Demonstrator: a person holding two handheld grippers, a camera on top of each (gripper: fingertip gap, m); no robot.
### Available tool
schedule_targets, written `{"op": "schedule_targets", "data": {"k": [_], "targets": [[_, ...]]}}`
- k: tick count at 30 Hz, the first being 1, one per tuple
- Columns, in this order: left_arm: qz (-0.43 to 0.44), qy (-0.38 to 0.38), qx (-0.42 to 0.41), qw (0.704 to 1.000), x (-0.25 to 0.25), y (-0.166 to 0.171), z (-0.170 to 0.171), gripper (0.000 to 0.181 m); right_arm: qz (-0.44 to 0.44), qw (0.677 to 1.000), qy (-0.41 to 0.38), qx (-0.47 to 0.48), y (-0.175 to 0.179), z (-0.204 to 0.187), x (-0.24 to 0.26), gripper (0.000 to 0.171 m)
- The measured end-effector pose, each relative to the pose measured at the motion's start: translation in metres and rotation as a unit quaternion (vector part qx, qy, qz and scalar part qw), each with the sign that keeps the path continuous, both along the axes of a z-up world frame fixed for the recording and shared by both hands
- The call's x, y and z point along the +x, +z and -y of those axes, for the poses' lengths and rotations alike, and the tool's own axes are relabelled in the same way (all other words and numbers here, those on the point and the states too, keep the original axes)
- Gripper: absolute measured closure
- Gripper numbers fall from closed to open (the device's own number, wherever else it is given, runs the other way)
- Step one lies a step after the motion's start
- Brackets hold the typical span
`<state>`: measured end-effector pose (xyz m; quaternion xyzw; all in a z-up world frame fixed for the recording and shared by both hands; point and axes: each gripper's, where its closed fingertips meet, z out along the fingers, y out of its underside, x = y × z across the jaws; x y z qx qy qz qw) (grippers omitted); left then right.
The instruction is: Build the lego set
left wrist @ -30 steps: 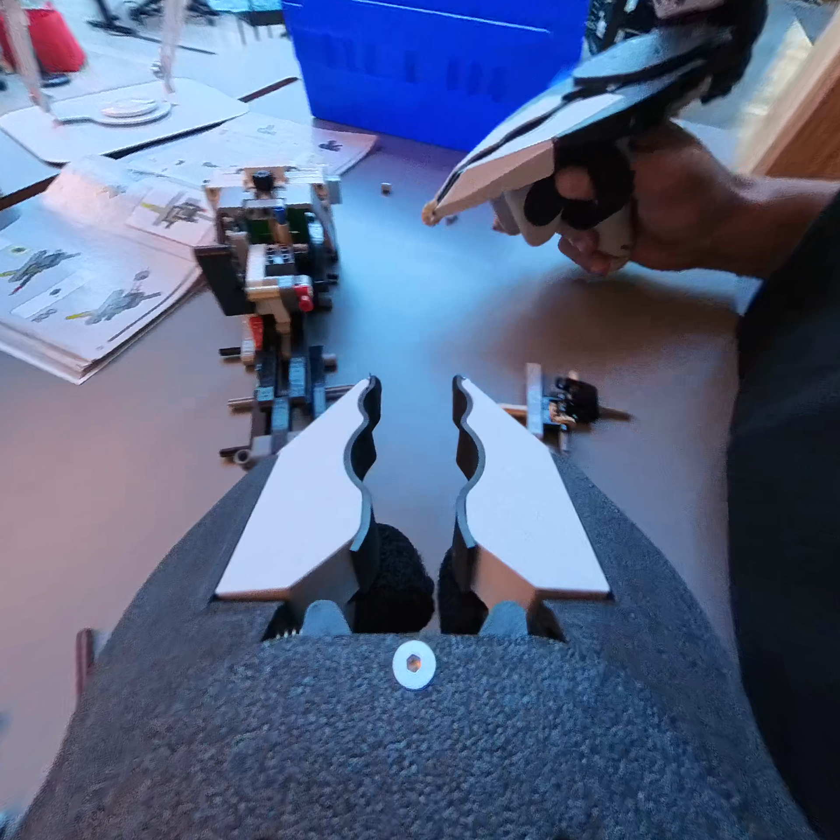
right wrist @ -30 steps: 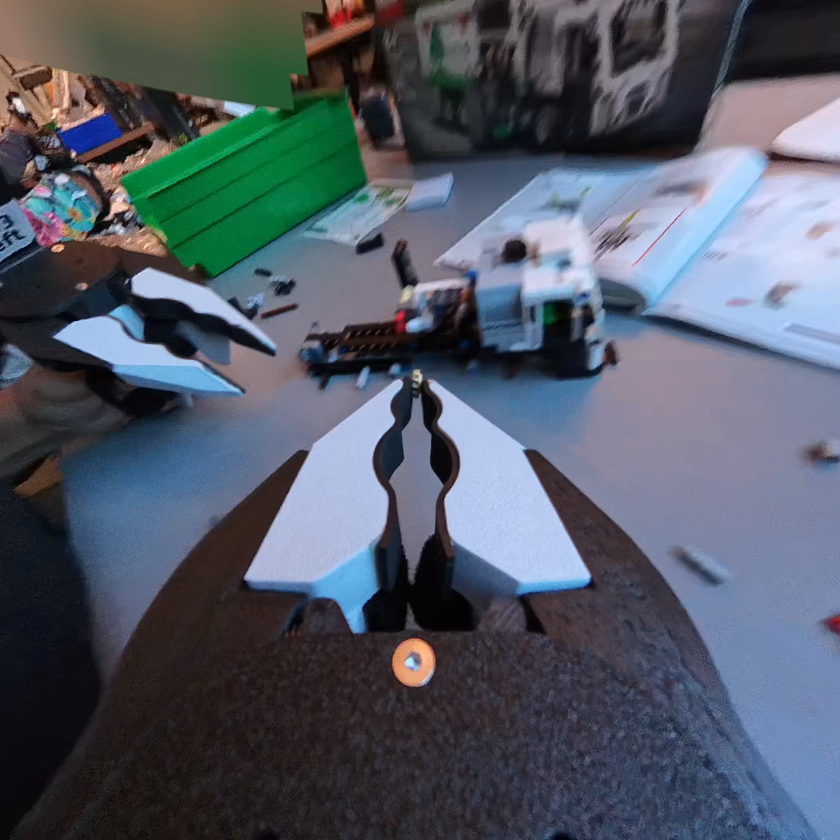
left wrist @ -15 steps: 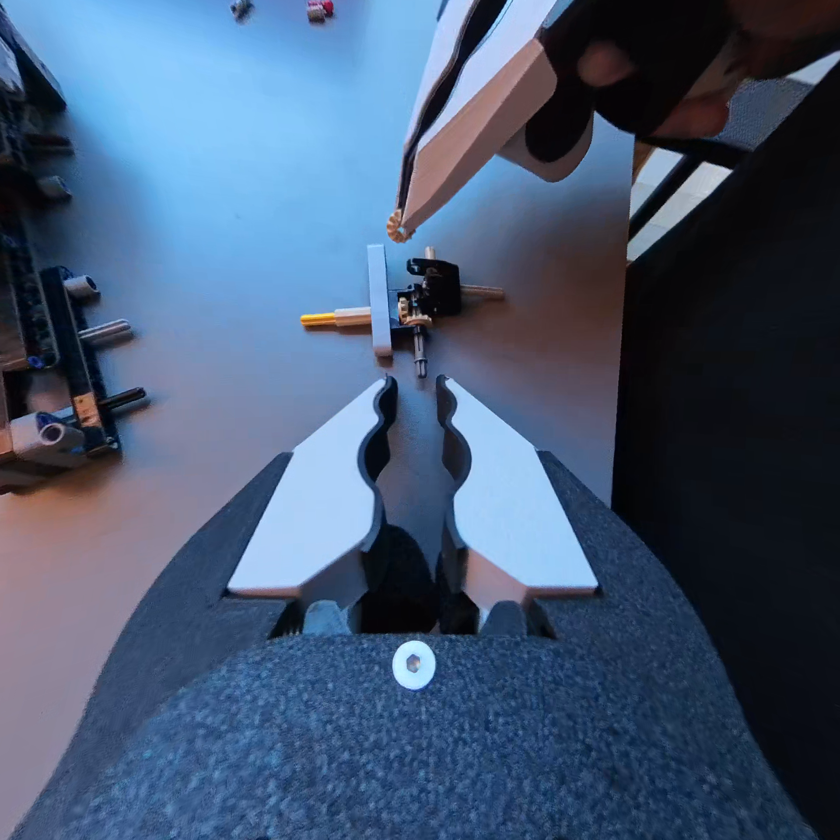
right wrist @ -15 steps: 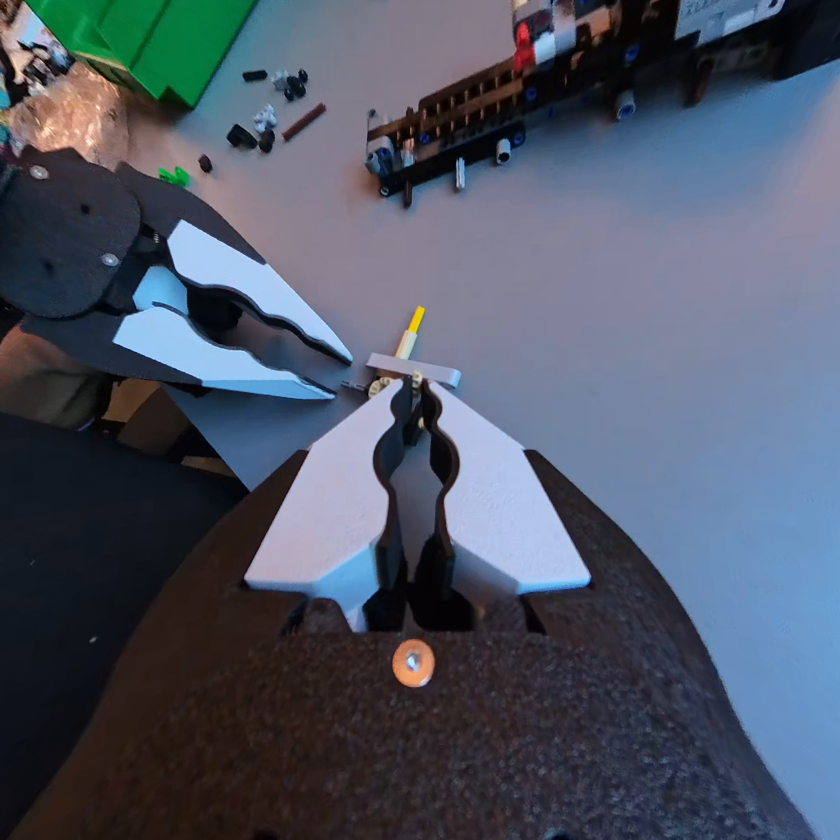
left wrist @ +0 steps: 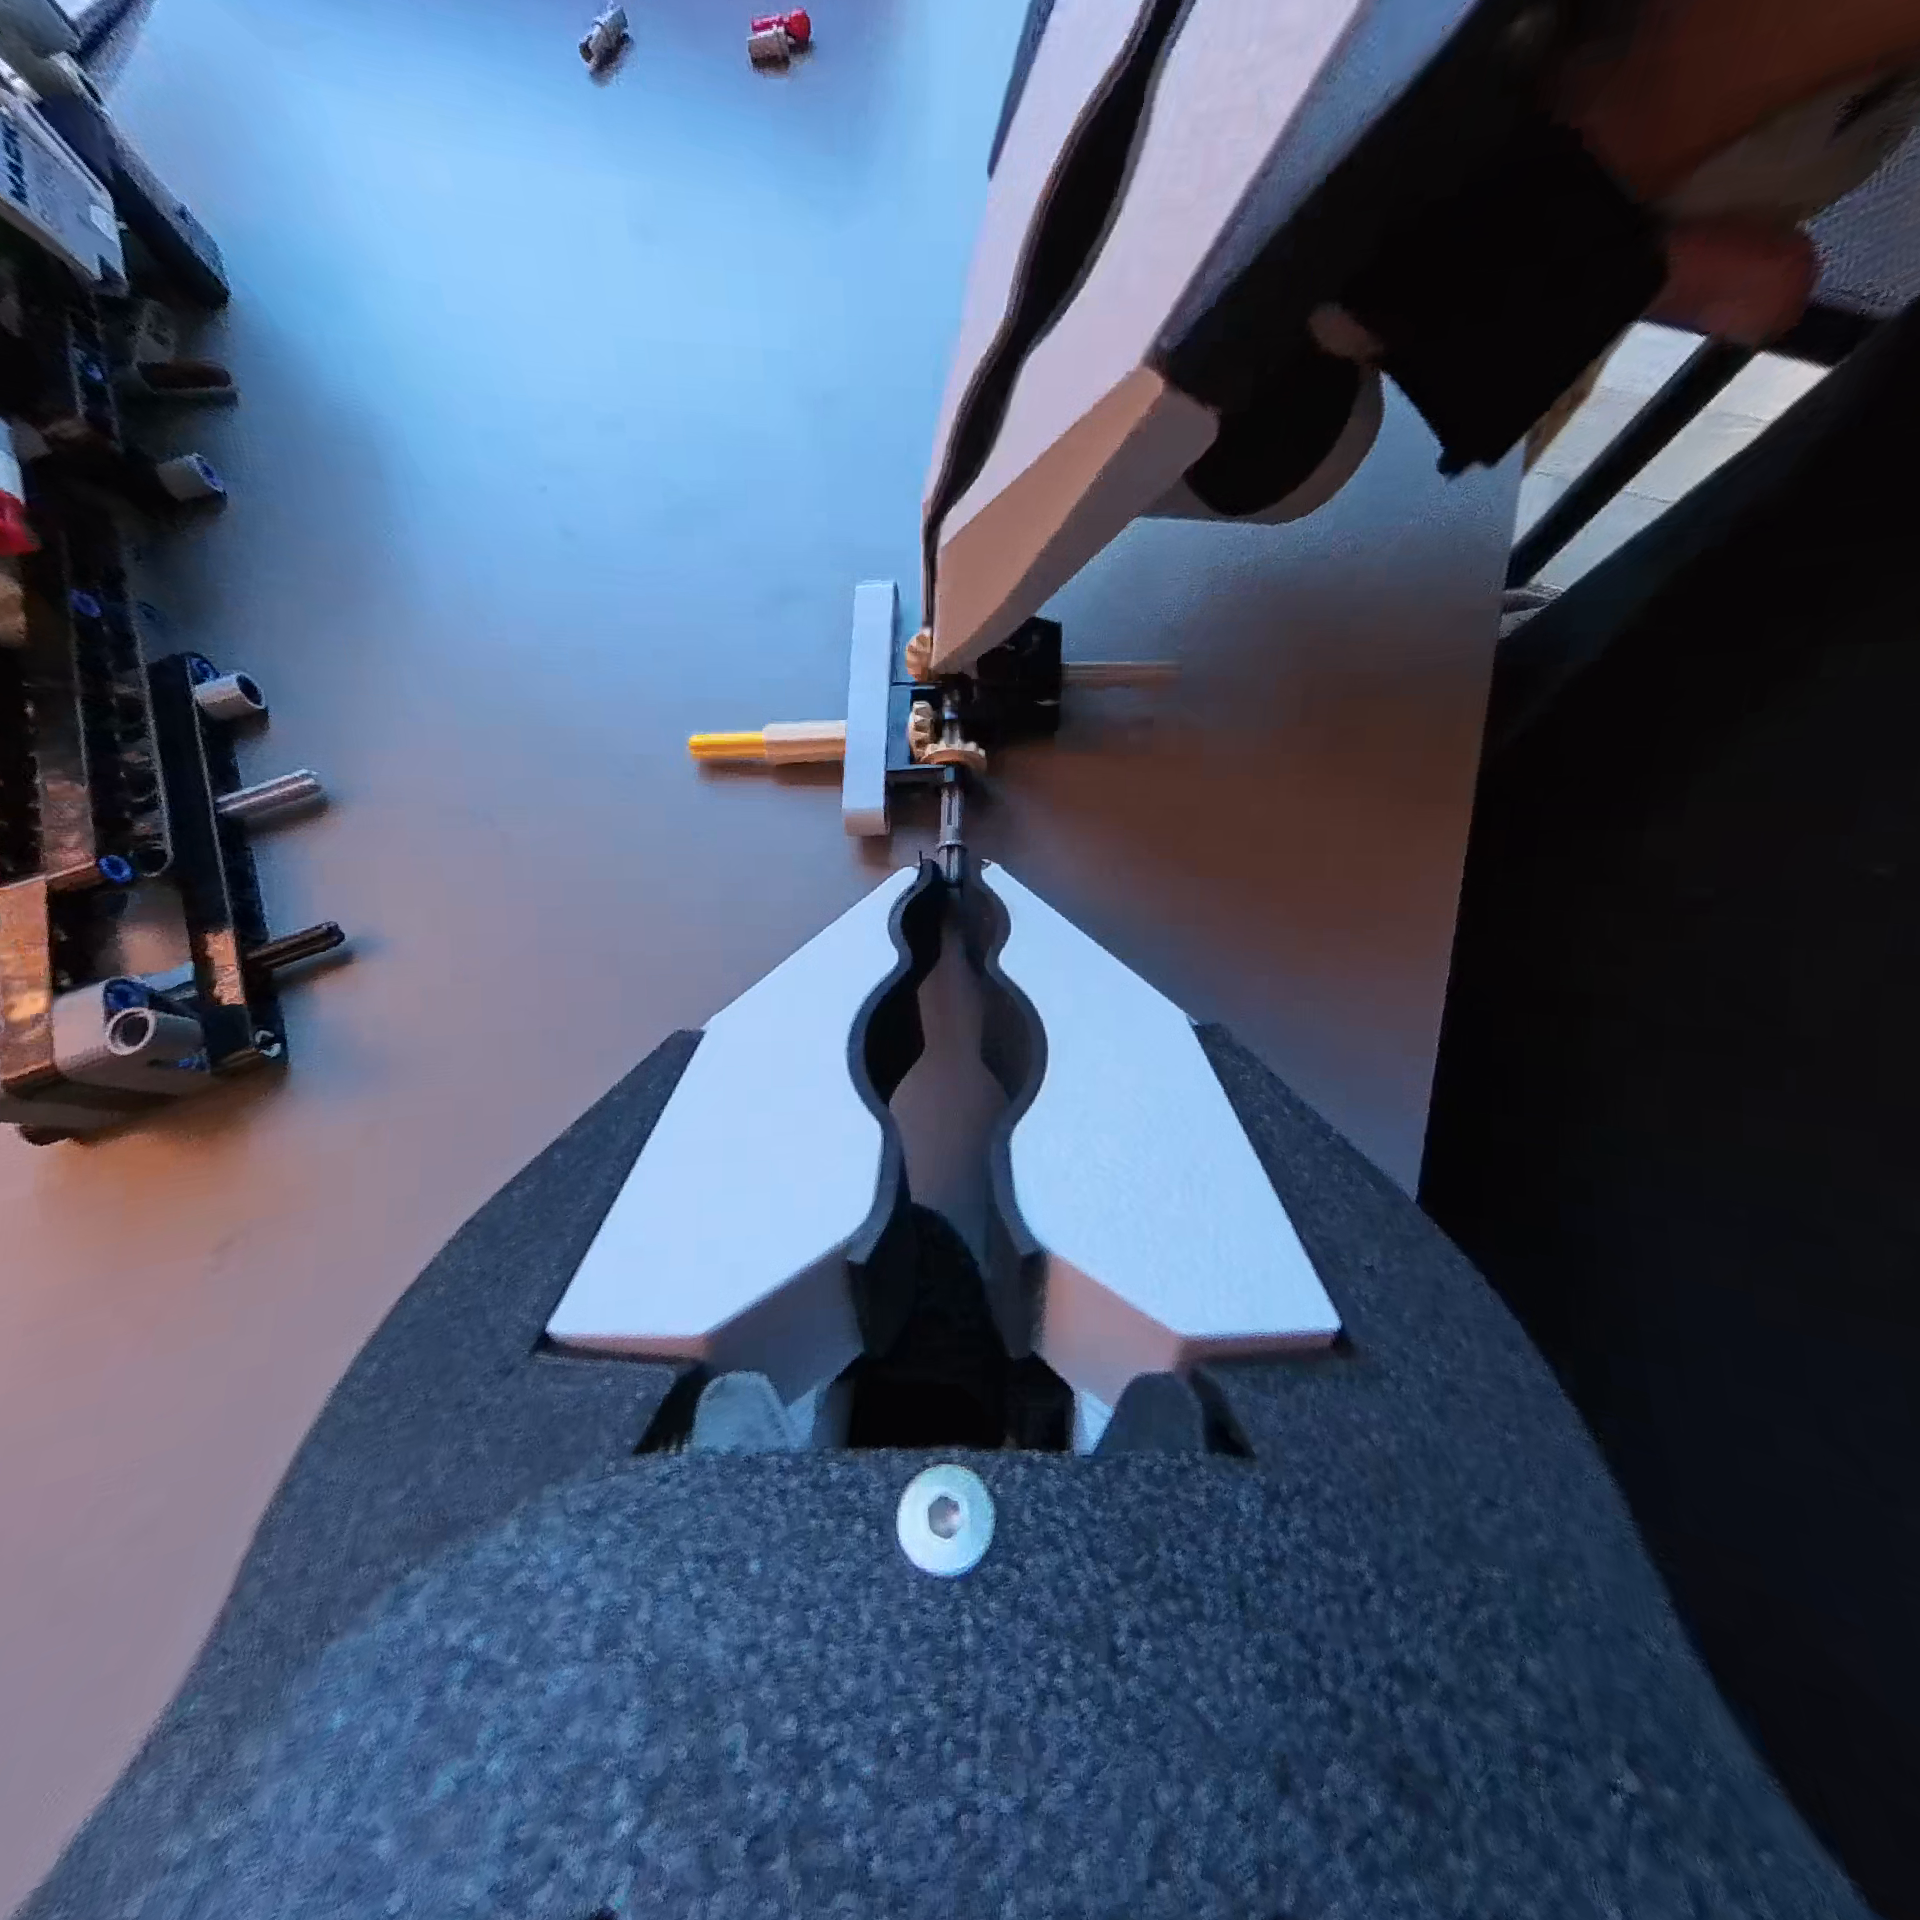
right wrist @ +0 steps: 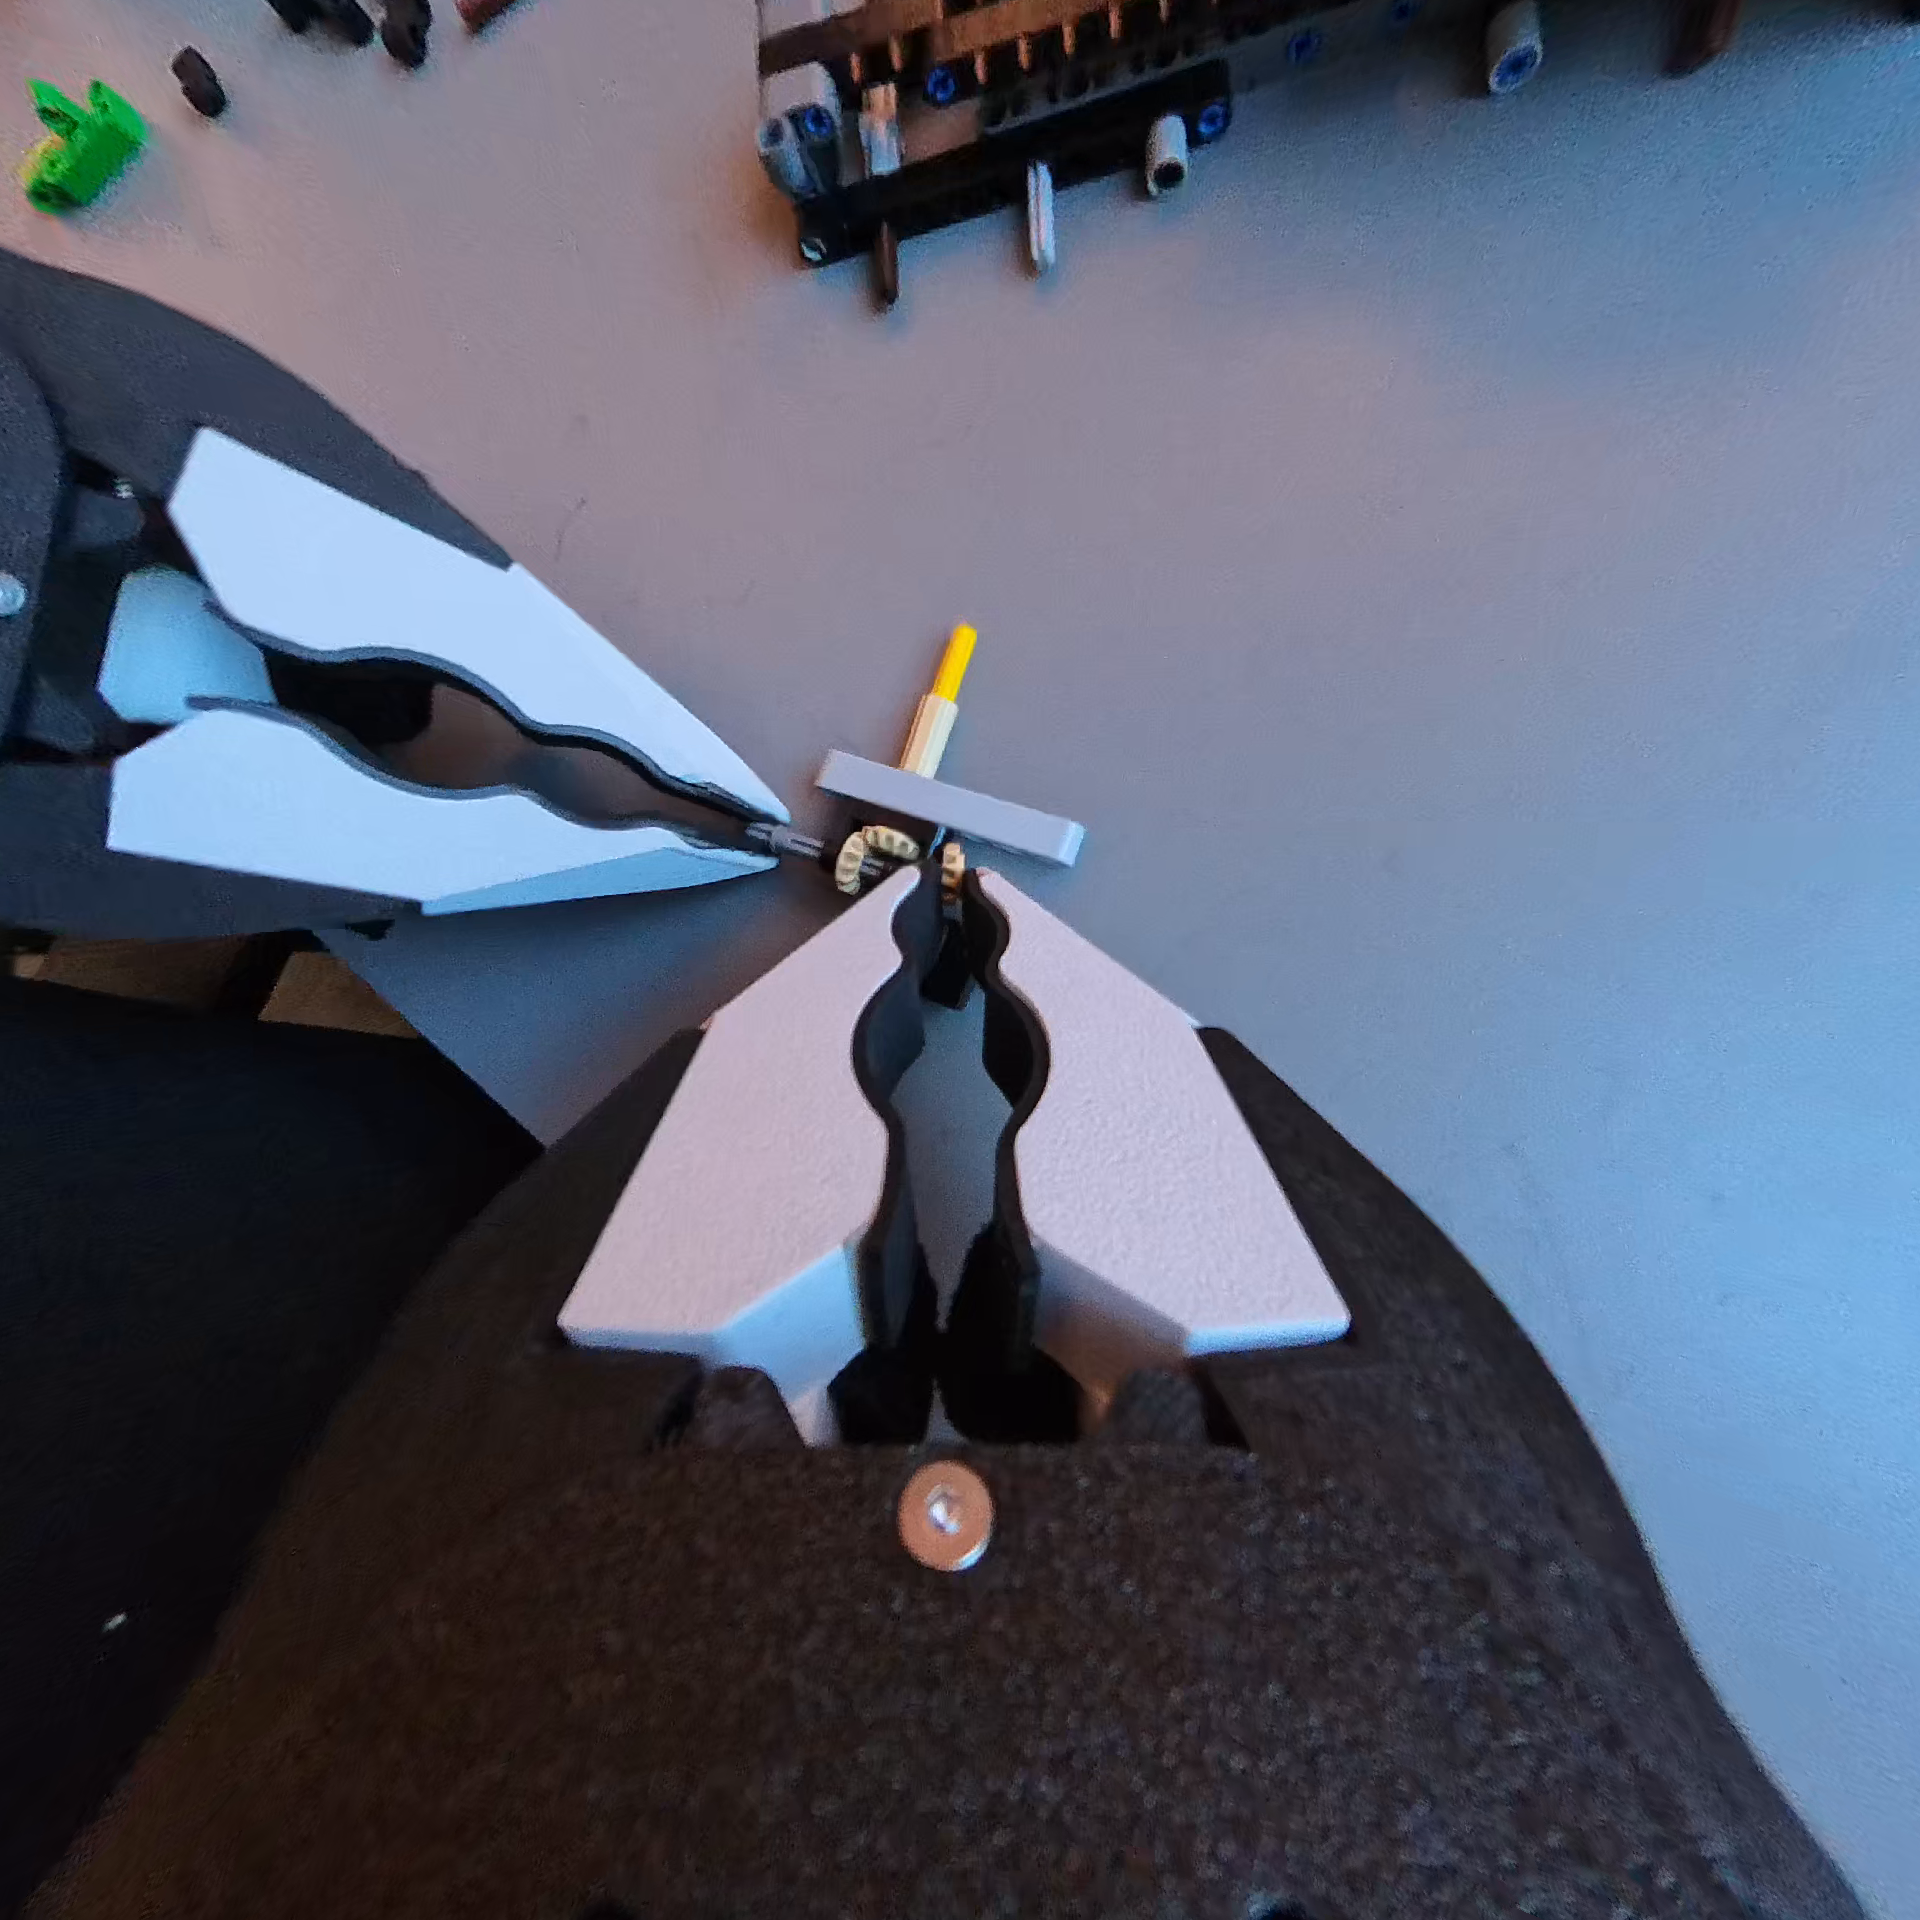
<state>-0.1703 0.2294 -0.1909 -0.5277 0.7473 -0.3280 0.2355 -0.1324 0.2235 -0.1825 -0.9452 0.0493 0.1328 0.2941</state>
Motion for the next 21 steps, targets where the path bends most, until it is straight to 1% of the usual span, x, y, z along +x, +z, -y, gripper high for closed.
{"op": "schedule_targets", "data": {"k": [8,11,15,17,21], "targets": [[0.008,0.021,0.025,0.999,0.005,0.000,0.003,0.180,-0.038,0.997,-0.020,-0.062,-0.003,0.003,0.004,0.168],[0.006,0.030,0.014,0.999,0.006,0.001,0.003,0.180,-0.083,0.994,-0.019,-0.069,0.000,0.002,0.002,0.166],[0.015,0.047,-0.016,0.999,0.008,0.006,-0.002,0.180,-0.151,0.987,-0.028,-0.048,0.007,-0.004,0.004,0.168],[0.015,0.051,-0.029,0.998,0.009,0.008,-0.003,0.180,-0.177,0.984,-0.016,-0.030,0.012,-0.006,0.006,0.168],[0.021,0.049,-0.064,0.997,0.008,0.013,-0.003,0.180,-0.242,0.969,-0.002,0.042,0.032,-0.014,0.017,0.168]]}}
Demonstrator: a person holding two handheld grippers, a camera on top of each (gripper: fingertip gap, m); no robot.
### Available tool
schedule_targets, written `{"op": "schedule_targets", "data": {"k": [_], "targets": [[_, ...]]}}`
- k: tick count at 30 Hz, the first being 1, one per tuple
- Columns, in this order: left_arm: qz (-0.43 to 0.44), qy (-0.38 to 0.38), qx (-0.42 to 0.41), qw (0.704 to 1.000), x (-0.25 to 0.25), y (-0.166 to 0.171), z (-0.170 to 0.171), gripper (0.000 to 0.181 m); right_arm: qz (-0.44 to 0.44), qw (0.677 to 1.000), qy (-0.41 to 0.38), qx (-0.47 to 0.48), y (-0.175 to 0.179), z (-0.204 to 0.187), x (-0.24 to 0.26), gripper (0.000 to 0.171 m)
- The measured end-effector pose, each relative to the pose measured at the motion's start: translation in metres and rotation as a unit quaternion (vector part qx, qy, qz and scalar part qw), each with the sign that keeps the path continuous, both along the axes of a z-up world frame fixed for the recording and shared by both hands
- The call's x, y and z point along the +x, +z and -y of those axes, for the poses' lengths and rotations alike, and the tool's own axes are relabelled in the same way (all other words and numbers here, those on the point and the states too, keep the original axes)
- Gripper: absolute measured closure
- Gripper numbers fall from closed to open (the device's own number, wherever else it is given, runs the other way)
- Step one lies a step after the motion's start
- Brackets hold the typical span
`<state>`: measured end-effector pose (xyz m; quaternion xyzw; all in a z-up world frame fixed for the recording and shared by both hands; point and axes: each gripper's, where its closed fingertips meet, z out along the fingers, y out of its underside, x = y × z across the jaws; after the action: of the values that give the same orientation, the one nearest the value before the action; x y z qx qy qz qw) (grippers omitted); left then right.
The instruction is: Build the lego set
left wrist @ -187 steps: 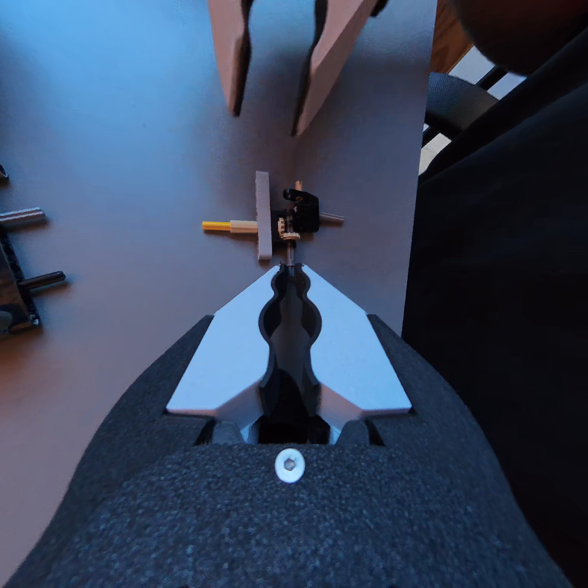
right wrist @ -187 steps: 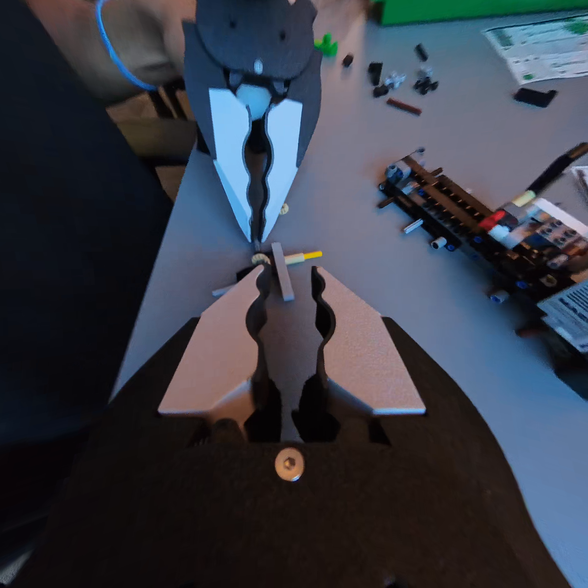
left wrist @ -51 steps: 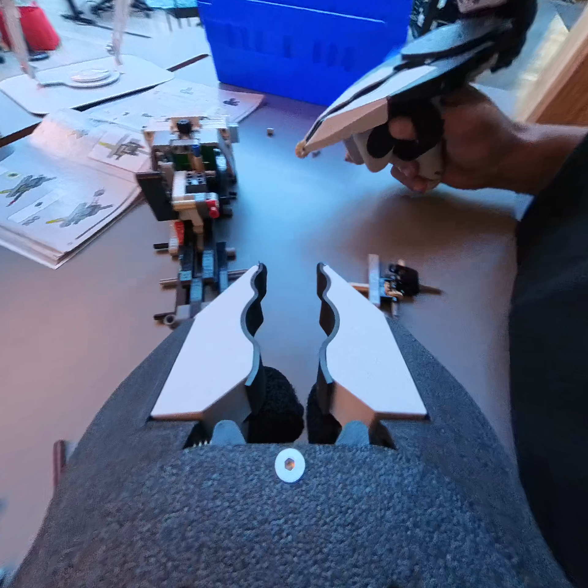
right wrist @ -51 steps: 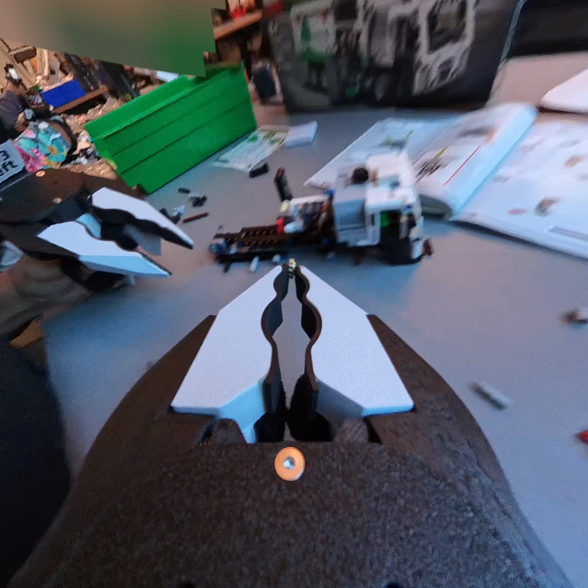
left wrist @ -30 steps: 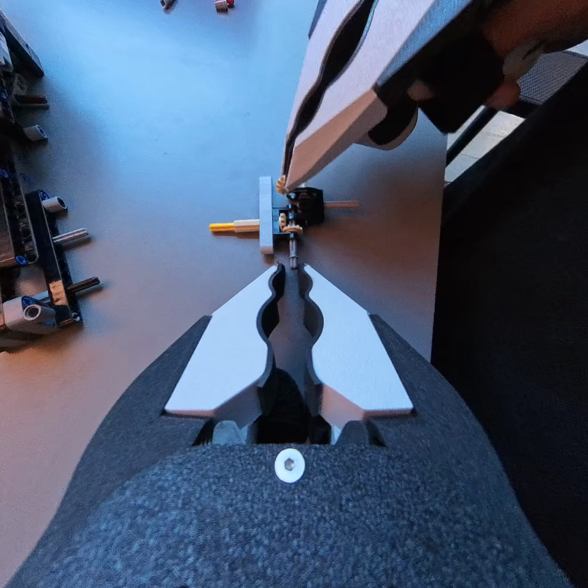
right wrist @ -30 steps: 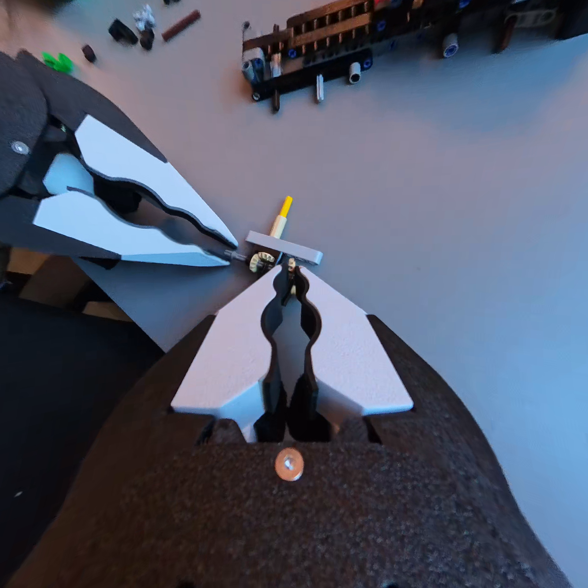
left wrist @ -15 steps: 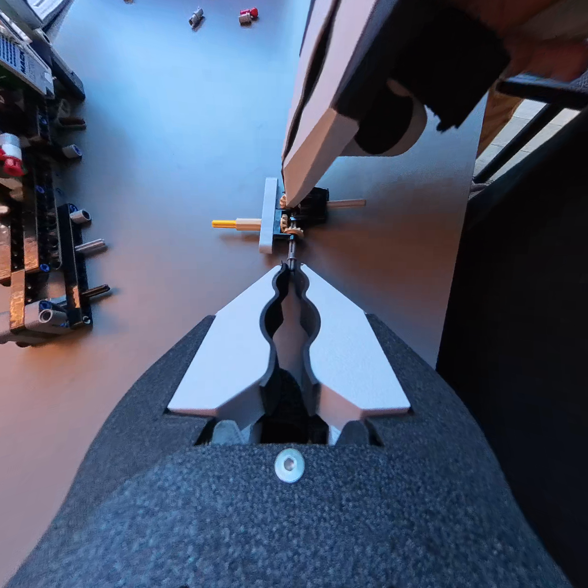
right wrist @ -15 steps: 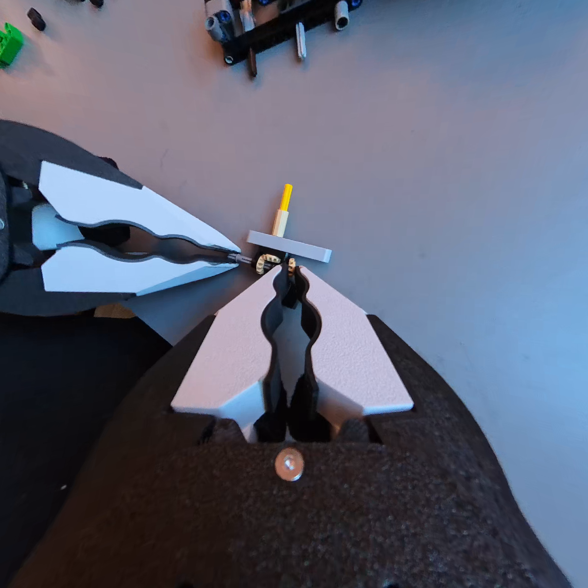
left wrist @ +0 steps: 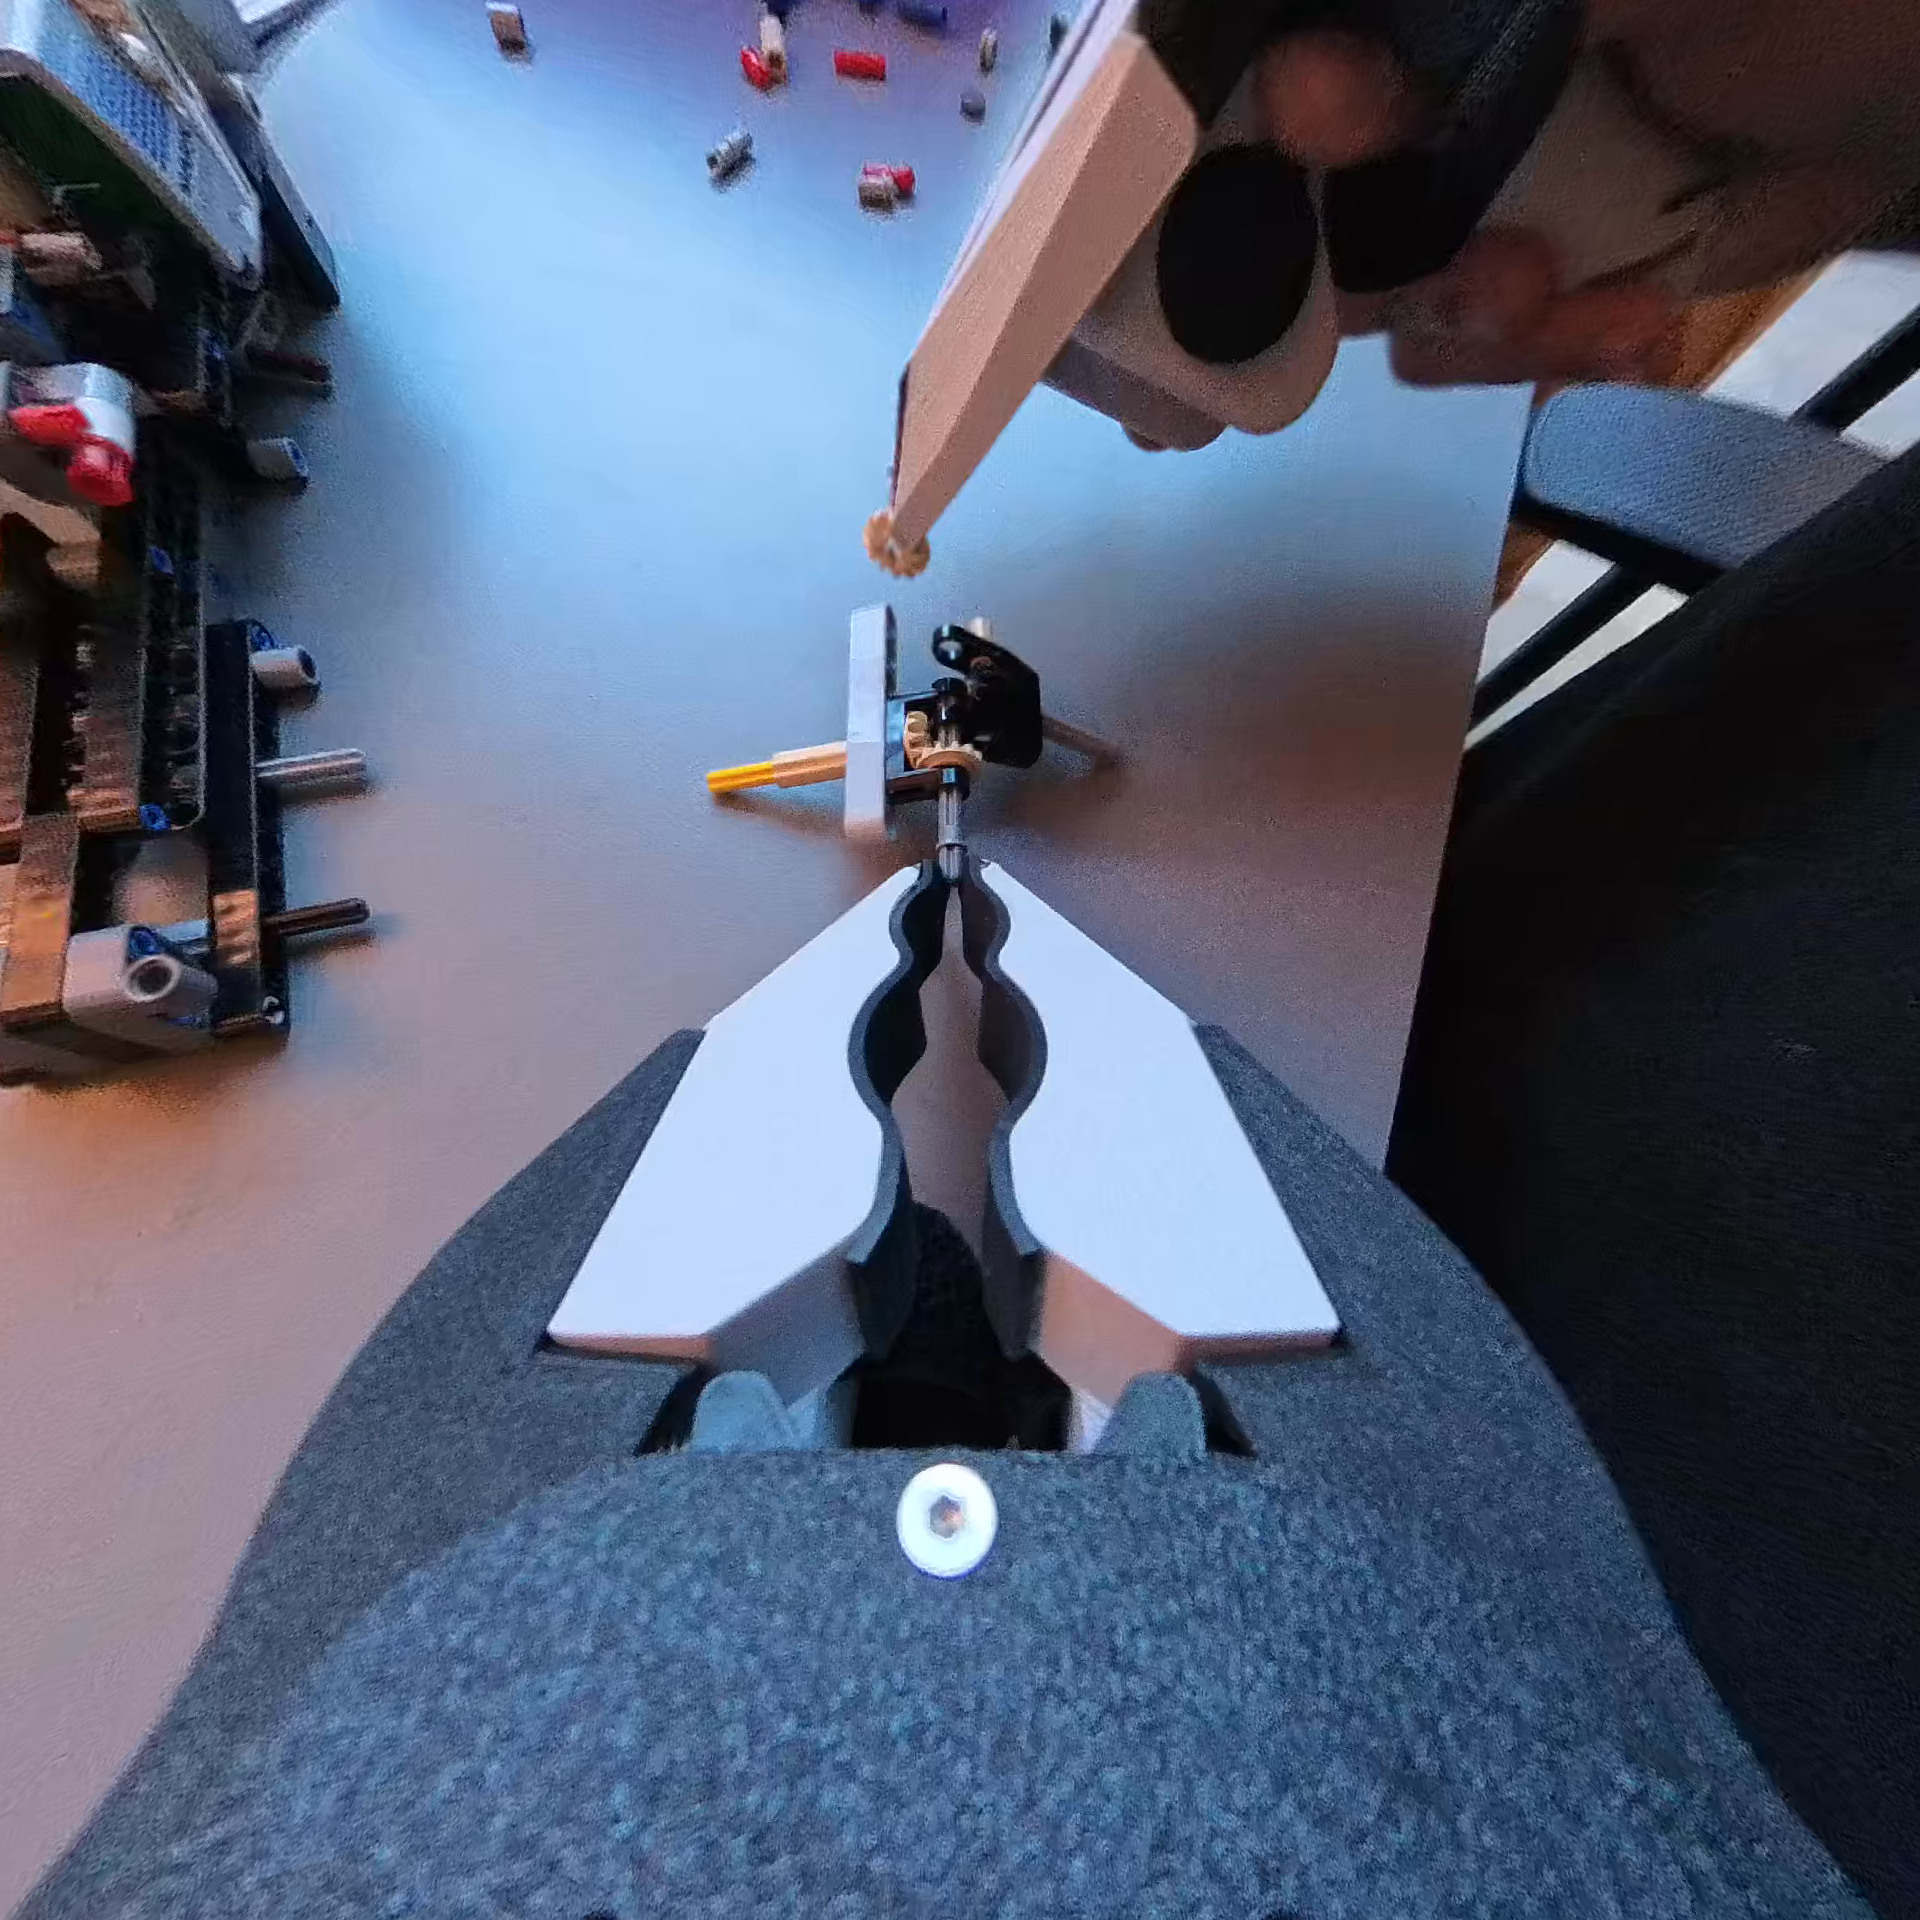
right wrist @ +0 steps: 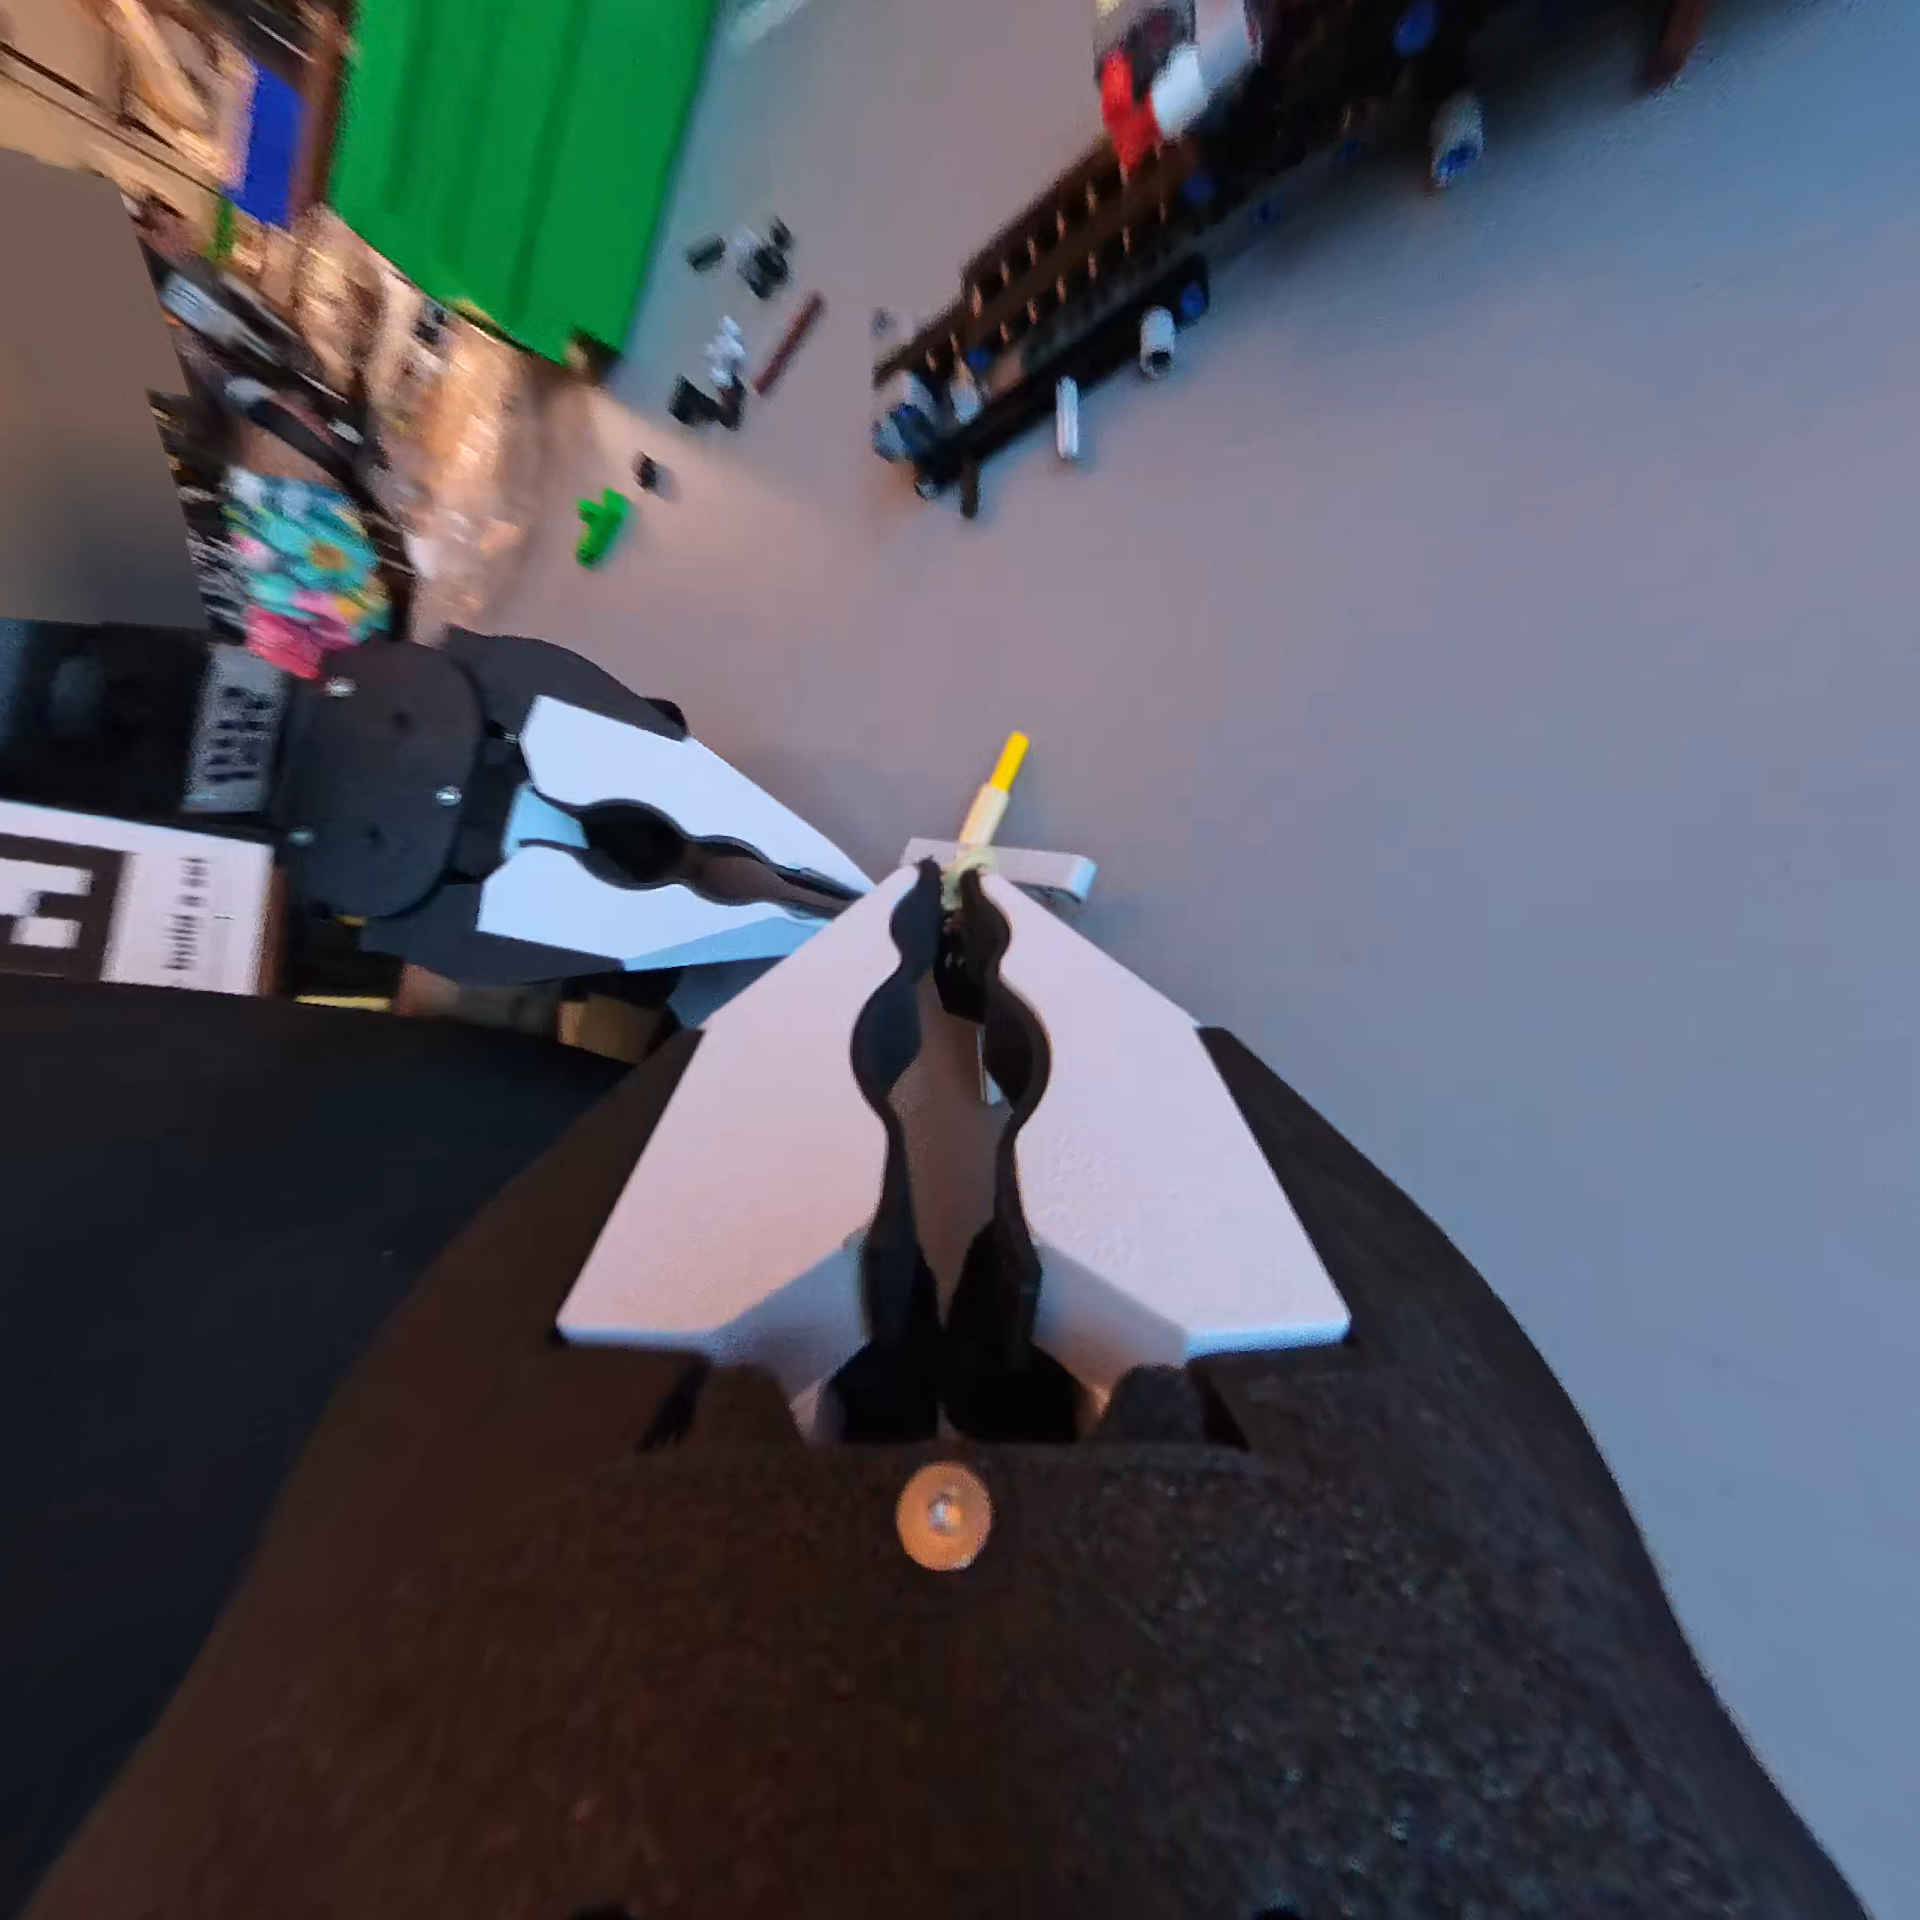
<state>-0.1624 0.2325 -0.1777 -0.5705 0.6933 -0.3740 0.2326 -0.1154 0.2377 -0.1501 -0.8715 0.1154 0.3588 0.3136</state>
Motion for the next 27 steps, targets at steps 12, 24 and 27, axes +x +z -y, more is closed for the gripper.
{"op": "schedule_targets", "data": {"k": [12,24,27], "targets": [[0.072,-0.004,-0.262,0.962,0.005,0.046,-0.012,0.181,0.160,0.954,0.077,0.241,0.043,-0.004,-0.005,0.169],[0.045,-0.043,-0.272,0.960,0.008,0.043,-0.002,0.181,0.199,0.926,0.142,0.288,0.027,-0.001,-0.005,0.169],[0.041,-0.047,-0.282,0.957,0.008,0.045,-0.004,0.181,0.179,0.930,0.157,0.279,0.024,0.002,-0.006,0.169]]}}
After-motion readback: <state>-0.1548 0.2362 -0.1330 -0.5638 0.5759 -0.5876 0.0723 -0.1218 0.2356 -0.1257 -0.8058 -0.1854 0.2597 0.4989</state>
